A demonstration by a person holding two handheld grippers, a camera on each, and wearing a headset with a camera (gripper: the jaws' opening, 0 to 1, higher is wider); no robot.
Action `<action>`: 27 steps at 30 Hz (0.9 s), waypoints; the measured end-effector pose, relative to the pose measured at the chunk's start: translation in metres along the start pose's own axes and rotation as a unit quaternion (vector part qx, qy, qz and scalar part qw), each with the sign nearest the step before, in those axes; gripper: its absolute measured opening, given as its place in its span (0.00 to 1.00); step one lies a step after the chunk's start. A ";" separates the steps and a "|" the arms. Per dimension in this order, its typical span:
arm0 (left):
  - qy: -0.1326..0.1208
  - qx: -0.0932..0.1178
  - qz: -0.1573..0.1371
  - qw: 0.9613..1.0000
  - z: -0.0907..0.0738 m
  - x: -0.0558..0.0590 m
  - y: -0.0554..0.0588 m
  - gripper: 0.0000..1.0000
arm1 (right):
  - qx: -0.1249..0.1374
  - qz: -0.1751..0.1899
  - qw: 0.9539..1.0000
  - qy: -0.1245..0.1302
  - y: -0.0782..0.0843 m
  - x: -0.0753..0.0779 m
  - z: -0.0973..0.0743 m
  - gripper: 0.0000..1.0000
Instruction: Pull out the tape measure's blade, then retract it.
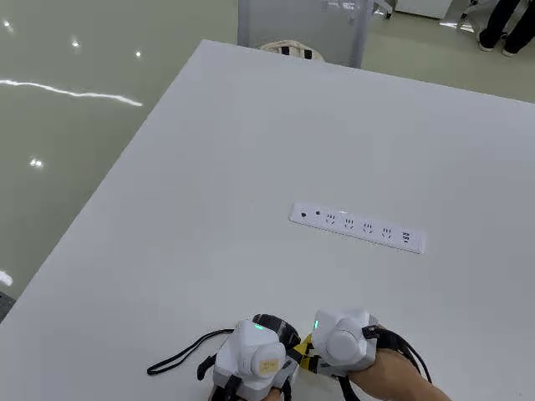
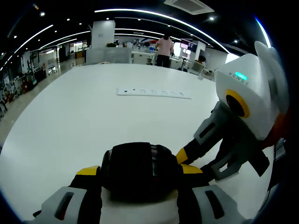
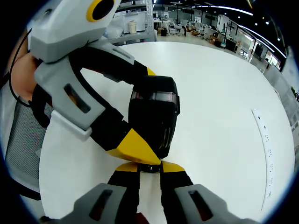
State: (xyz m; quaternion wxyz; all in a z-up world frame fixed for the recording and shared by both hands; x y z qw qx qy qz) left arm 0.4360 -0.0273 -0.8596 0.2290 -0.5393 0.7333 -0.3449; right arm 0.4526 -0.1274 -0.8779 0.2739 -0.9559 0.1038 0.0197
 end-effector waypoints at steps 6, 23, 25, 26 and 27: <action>0.002 0.000 0.001 1.000 0.000 0.000 0.000 0.63 | -0.005 -0.011 1.000 0.006 0.000 0.000 0.000 0.17; 0.012 0.004 0.010 1.000 -0.002 -0.002 0.000 0.65 | 0.001 0.005 1.000 0.020 0.001 0.001 -0.004 0.21; 0.014 0.005 0.008 1.000 -0.002 -0.002 0.001 0.65 | 0.002 0.007 1.000 0.023 0.001 0.001 -0.004 0.22; 0.015 0.003 0.010 1.000 -0.001 -0.002 0.002 0.65 | 0.003 0.008 1.000 0.025 0.001 0.001 -0.004 0.22; 0.017 0.003 0.007 1.000 -0.001 -0.001 0.002 0.66 | 0.004 0.010 1.000 0.025 0.001 0.001 -0.004 0.22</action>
Point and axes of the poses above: the centre of the closed fingertips' face, and the gripper's own axes: z roughly forward along the fingers, x roughly to its right, y roughly out of its underside, the point moved 7 cm from there along -z, roughly backward along the fingers, and after that the axes turned 6 degrees about z, right-handed, at the moved point
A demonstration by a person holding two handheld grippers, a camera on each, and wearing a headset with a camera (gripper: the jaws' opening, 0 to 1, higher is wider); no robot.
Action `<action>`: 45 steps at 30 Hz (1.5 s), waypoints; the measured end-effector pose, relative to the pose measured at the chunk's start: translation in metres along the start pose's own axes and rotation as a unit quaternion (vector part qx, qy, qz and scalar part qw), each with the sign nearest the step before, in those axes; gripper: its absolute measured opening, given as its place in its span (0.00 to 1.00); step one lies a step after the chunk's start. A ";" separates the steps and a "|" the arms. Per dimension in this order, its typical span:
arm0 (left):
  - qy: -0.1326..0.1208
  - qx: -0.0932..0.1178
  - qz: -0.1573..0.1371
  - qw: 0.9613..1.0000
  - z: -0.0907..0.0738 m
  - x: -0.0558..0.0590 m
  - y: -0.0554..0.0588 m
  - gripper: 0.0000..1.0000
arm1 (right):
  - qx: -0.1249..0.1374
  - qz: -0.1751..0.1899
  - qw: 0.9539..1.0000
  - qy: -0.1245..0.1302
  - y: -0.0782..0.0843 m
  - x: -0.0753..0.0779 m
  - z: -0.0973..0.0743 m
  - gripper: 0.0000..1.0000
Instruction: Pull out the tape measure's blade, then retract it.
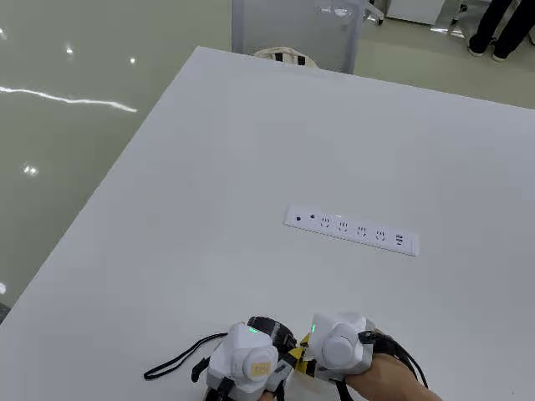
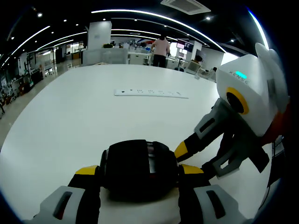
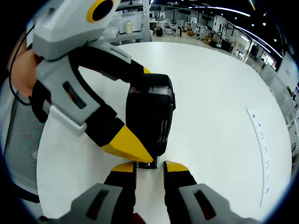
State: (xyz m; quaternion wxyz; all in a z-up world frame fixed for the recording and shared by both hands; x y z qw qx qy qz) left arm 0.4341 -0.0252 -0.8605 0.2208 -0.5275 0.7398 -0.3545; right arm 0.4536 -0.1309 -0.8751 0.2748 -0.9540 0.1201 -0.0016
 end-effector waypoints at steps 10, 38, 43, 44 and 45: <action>0.003 0.005 0.007 1.000 -0.004 0.003 -0.004 0.69 | 0.013 0.022 1.000 0.016 0.000 0.000 -0.008 0.25; -0.007 0.001 0.016 1.000 -0.030 -0.008 0.005 0.77 | 0.057 0.094 0.992 0.059 0.002 -0.016 -0.030 0.37; -0.004 0.000 0.017 1.000 -0.033 -0.009 0.007 0.79 | 0.064 0.102 0.991 0.065 0.002 -0.020 -0.034 0.39; -0.004 0.000 0.017 1.000 -0.034 -0.010 0.007 0.79 | 0.064 0.102 0.991 0.065 0.002 -0.020 -0.034 0.39; -0.004 0.000 0.017 1.000 -0.034 -0.010 0.007 0.80 | 0.064 0.102 0.991 0.065 0.002 -0.020 -0.034 0.40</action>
Point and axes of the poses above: the centre of the closed fingertips' face, and the gripper's own axes: z roughly forward along the fingers, x roughly to its right, y roughly out of its underside, the point moved 7 cm from there along -z, roughly backward along the fingers, and after that the axes turned 6 degrees about z, right-handed, at the moved point
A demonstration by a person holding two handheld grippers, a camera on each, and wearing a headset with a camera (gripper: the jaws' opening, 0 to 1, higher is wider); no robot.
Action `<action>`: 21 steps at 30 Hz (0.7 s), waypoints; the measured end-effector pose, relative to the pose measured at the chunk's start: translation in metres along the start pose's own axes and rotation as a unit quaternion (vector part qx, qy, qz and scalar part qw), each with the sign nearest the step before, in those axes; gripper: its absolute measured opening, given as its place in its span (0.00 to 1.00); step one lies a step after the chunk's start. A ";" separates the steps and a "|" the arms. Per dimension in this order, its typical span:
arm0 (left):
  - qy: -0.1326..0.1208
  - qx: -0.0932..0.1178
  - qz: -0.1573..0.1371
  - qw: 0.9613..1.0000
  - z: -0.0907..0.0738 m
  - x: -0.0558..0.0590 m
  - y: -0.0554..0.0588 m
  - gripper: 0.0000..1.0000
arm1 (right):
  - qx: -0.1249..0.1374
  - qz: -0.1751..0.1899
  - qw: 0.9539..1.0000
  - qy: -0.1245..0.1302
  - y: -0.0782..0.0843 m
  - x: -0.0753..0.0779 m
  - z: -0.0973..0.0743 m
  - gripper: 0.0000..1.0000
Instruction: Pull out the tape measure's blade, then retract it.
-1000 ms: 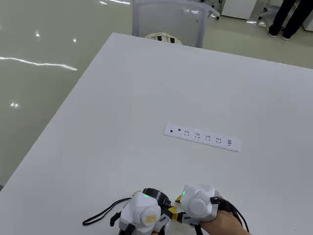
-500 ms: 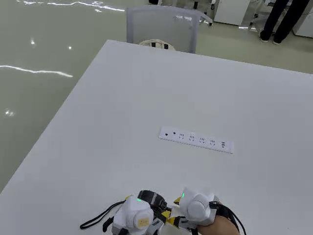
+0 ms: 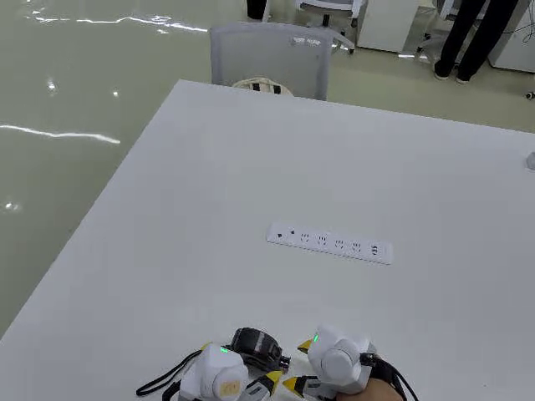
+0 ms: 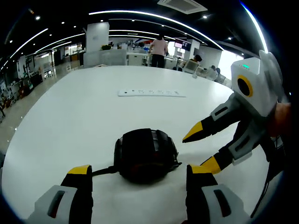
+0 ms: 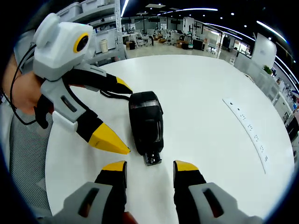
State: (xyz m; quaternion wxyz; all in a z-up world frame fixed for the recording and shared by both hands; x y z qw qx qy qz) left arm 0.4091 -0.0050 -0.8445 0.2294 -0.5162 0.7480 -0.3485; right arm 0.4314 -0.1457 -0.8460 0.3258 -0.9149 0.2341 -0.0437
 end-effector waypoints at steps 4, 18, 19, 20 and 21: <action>0.001 0.000 -0.001 1.000 -0.001 0.000 0.000 0.81 | 0.001 0.001 1.000 0.001 0.000 0.000 -0.001 0.41; 0.013 0.008 0.011 1.000 -0.026 0.001 0.005 0.86 | 0.039 0.056 0.997 0.039 0.011 -0.012 -0.030 0.44; 0.015 0.008 0.014 1.000 -0.028 0.001 0.006 0.86 | 0.040 0.059 0.997 0.040 0.012 -0.013 -0.032 0.44; 0.016 0.008 0.014 1.000 -0.028 0.001 0.007 0.87 | 0.041 0.061 0.996 0.043 0.013 -0.014 -0.033 0.45; 0.016 0.008 0.014 1.000 -0.029 0.001 0.008 0.87 | 0.041 0.064 0.996 0.045 0.014 -0.015 -0.034 0.46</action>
Point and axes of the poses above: the centre of the closed fingertips' face, and the gripper's own axes: z roughly forward along the fingers, x roughly to its right, y roughly out of its underside, the point moved 7 cm from there along -z, roughly backward along the fingers, and after that the axes turned 6 degrees about z, right-handed, at the moved point
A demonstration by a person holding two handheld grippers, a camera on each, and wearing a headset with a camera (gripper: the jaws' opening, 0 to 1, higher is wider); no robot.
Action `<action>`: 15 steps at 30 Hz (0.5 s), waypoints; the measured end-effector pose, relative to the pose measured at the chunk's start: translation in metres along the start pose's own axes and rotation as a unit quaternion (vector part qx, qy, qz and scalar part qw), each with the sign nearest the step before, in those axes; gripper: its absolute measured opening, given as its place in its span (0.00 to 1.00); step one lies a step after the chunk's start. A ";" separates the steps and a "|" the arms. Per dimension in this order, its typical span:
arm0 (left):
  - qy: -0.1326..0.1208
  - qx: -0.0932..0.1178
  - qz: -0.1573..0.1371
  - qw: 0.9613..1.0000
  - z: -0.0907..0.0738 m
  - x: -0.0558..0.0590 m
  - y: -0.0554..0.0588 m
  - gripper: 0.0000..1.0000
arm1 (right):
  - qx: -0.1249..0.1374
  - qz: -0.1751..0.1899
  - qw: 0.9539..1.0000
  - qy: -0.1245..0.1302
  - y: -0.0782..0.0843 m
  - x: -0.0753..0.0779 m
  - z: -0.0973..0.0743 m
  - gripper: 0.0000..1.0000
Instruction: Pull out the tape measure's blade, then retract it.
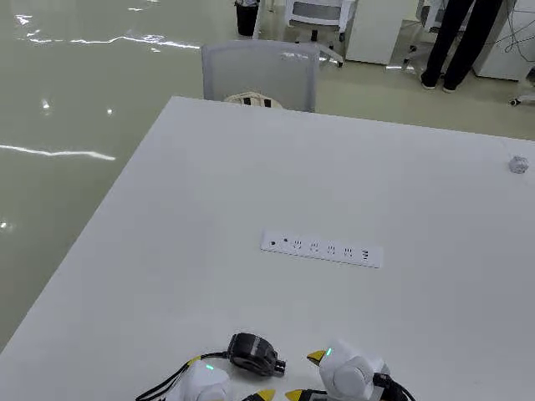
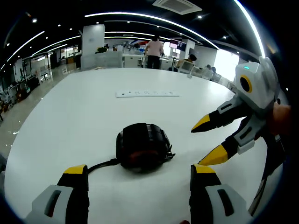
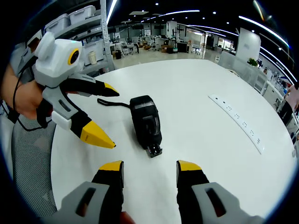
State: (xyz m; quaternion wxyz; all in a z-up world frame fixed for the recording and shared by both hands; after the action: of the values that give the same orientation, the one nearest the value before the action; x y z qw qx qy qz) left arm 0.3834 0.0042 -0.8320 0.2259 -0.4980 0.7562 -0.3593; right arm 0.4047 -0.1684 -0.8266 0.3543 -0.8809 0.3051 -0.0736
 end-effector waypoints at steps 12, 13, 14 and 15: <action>0.006 -0.003 0.008 1.000 -0.013 0.003 0.007 0.93 | 0.011 0.026 0.999 0.022 0.011 -0.004 -0.017 0.53; 0.007 -0.003 0.009 1.000 -0.015 0.004 0.008 0.94 | 0.011 0.029 0.999 0.023 0.012 -0.005 -0.019 0.53; 0.008 -0.002 0.009 1.000 -0.015 0.004 0.007 0.94 | 0.012 0.030 0.999 0.024 0.012 -0.005 -0.021 0.54; 0.008 -0.002 0.009 1.000 -0.017 0.004 0.007 0.95 | 0.013 0.031 0.999 0.026 0.012 -0.006 -0.022 0.54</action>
State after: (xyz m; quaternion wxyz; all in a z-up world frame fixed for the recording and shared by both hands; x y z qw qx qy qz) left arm 0.3658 0.0075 -0.8270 0.2224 -0.4889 0.7631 -0.3596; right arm 0.3867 -0.1848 -0.8179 0.3601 -0.8640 0.3404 -0.0896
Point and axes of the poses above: the centre of the closed fingertips' face, and the gripper's own axes: z roughly forward along the fingers, x roughly to its right, y roughly out of its underside, the point moved 7 cm from there along -z, roughly backward along the fingers, and after that the axes turned 6 degrees about z, right-handed, at the moved point
